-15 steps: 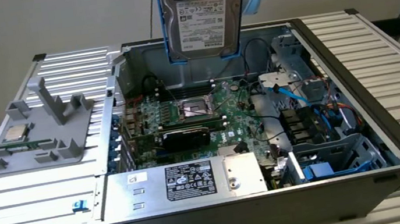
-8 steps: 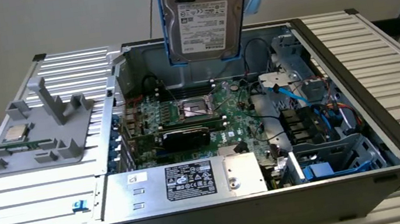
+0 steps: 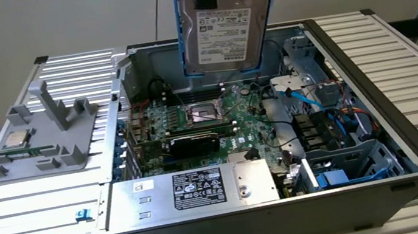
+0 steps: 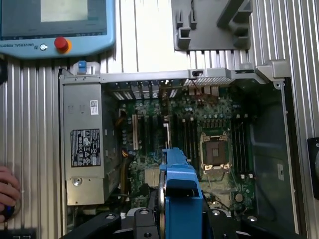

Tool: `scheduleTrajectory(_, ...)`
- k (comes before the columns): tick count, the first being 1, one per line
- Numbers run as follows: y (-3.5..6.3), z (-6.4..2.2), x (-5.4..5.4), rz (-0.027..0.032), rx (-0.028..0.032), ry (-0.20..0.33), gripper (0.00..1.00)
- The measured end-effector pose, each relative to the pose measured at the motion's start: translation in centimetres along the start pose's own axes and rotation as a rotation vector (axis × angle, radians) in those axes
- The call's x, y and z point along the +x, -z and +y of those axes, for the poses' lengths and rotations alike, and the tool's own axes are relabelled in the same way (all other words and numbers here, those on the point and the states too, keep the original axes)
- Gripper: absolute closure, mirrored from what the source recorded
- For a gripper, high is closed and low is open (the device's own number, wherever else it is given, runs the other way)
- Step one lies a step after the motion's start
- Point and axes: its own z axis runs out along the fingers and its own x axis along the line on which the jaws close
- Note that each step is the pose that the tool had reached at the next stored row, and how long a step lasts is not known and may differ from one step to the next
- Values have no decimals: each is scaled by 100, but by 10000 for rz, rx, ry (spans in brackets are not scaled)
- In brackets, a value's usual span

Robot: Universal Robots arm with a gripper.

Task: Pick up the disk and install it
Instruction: 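Pick up the disk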

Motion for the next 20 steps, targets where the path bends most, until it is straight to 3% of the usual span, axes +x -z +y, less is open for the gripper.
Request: scheduleTrajectory(20, 60, -599, 362, 6, -208, -9, 63)
